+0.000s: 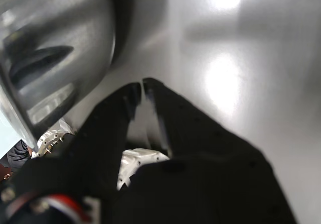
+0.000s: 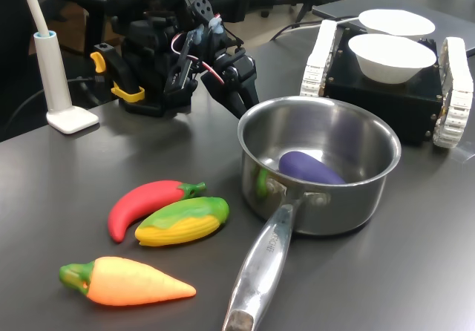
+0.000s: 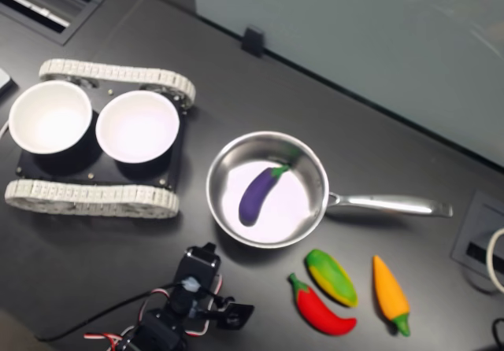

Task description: Pick up the carrot and place them in the pan

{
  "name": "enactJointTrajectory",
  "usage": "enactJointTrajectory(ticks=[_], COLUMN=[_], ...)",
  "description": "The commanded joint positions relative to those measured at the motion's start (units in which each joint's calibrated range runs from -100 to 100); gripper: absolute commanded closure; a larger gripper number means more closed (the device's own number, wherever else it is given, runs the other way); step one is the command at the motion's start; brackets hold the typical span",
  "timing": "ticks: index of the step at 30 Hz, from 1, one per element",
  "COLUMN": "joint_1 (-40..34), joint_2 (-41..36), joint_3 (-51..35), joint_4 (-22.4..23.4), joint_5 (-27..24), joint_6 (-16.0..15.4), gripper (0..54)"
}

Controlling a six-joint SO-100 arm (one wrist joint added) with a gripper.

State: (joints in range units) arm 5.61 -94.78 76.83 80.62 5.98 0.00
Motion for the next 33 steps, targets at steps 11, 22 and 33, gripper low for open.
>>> enactJointTrajectory(ticks=[11, 22, 33], joint_1=[-0.6, -0.9, 0.4], joint_2=[-0.7, -0.7, -0.7], joint_3=[-2.9, -3.4, -10.8], joint_4=[-0.3, 0.4, 5.5], joint_5=[0.8, 1.2, 1.3], joint_6=[0.5, 0.4, 0.5], gripper=[53.4, 53.4, 53.4])
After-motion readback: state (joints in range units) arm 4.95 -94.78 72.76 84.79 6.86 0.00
